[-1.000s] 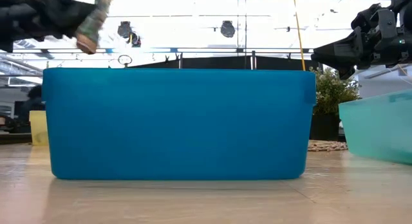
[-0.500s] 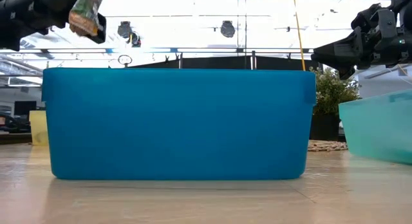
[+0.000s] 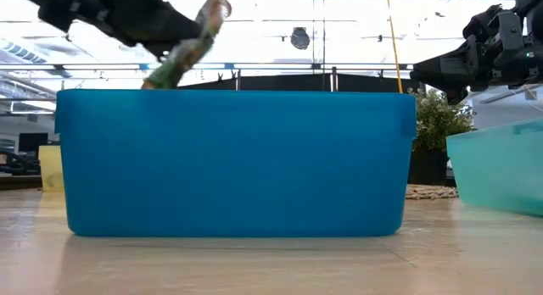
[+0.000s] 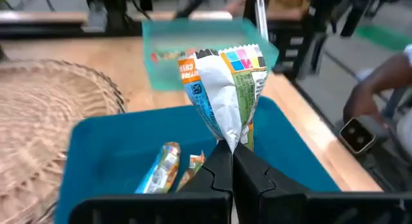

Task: Pick and place Granola Bars by type
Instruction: Put the yellow granola bar into the blue bin

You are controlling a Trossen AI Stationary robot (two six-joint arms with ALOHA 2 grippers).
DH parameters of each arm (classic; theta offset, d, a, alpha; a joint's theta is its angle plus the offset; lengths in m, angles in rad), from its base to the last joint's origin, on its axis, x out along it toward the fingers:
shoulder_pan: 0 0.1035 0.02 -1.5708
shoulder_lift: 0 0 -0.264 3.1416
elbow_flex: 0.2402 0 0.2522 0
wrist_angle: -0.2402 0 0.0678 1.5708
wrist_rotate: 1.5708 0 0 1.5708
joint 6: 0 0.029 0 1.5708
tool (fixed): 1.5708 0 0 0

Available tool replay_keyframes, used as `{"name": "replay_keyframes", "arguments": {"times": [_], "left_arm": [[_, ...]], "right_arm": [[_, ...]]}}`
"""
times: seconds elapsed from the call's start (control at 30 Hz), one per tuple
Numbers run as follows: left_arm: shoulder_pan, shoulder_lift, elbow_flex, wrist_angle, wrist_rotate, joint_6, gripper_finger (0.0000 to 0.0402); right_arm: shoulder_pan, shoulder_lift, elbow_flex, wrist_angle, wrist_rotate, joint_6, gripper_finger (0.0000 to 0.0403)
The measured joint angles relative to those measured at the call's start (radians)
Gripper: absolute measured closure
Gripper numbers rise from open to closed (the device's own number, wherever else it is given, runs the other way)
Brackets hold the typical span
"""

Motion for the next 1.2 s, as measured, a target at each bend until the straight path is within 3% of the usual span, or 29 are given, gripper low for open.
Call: {"name": "replay_keyframes", "arguments": {"times": [0.3, 0.57, 0.8, 1.03, 1.2], "left_arm": [[0.0, 0.208, 0.228, -0.148, 0.049, 0.005, 0.0401], [-0.014, 0.339, 0.345, -0.284, 0.09, -0.011, 0.0401], [-0.016, 0.42, 0.374, -0.357, 0.142, -0.091, 0.04], [-0.016, 0.437, 0.374, -0.334, 0.183, -0.105, 0.0397], [-0.016, 0.427, 0.375, -0.28, 0.183, -0.1, 0.0372]], "right_arm": [[0.0, 0.0, 0.0, 0.0, 0.0, 0.0, 0.0303], [0.0, 0.0, 0.0, 0.001, 0.0, 0.0, 0.0303], [0.0, 0.0, 0.0, 0.001, 0.0, 0.0, 0.0303], [0.0, 0.0, 0.0, 0.015, 0.0, 0.0, 0.0303], [0.0, 0.0, 0.0, 0.023, 0.0, 0.0, 0.0303]]}}
